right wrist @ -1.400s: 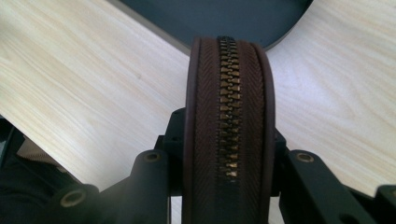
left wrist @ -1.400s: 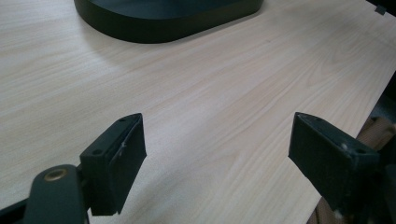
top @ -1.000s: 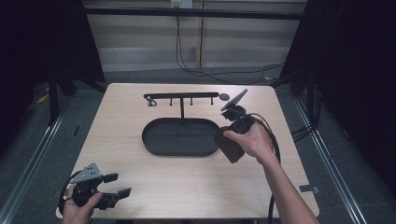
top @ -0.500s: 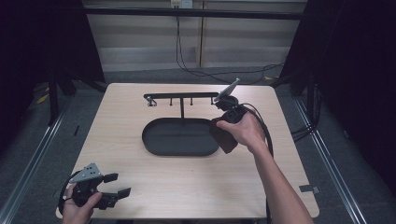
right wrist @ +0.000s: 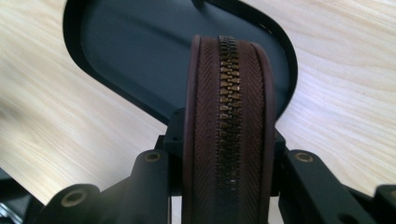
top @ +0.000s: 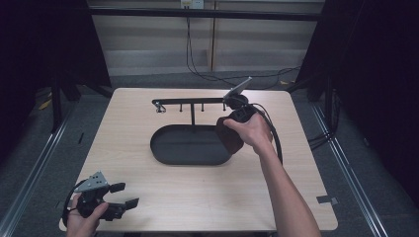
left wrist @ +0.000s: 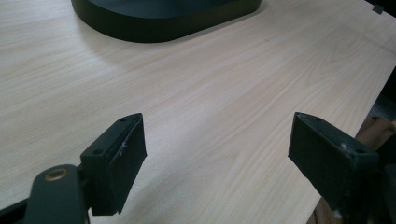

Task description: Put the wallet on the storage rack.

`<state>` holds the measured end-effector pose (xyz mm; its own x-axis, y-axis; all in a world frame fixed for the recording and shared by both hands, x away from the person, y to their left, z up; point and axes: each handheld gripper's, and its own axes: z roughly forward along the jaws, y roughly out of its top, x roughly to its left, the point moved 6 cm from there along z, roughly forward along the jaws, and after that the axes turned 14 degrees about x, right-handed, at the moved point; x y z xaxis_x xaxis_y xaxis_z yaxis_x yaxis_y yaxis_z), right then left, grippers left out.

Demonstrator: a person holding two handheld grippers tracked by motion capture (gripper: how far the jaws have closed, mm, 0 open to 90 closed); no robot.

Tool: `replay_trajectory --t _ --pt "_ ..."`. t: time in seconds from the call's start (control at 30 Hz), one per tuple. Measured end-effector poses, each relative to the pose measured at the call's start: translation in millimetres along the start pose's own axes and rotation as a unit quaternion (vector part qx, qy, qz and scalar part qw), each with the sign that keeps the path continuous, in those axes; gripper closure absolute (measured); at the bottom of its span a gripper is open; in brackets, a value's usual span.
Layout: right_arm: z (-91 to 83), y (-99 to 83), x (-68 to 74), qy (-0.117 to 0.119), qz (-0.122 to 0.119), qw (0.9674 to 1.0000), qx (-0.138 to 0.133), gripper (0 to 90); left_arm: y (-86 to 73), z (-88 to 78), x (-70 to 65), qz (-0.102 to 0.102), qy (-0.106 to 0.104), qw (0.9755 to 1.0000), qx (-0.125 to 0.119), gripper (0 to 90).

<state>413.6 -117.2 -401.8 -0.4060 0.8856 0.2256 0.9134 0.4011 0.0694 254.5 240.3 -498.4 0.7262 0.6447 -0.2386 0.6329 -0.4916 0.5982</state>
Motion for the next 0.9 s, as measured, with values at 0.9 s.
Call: replay_trajectory --t 0.9 --pt "39.4 13.8 -14.1 0.07 0.047 0.9939 -0.071 65.8 0.4 -2.2 -1.9 0.006 0.002 1.0 -0.004 18.8"
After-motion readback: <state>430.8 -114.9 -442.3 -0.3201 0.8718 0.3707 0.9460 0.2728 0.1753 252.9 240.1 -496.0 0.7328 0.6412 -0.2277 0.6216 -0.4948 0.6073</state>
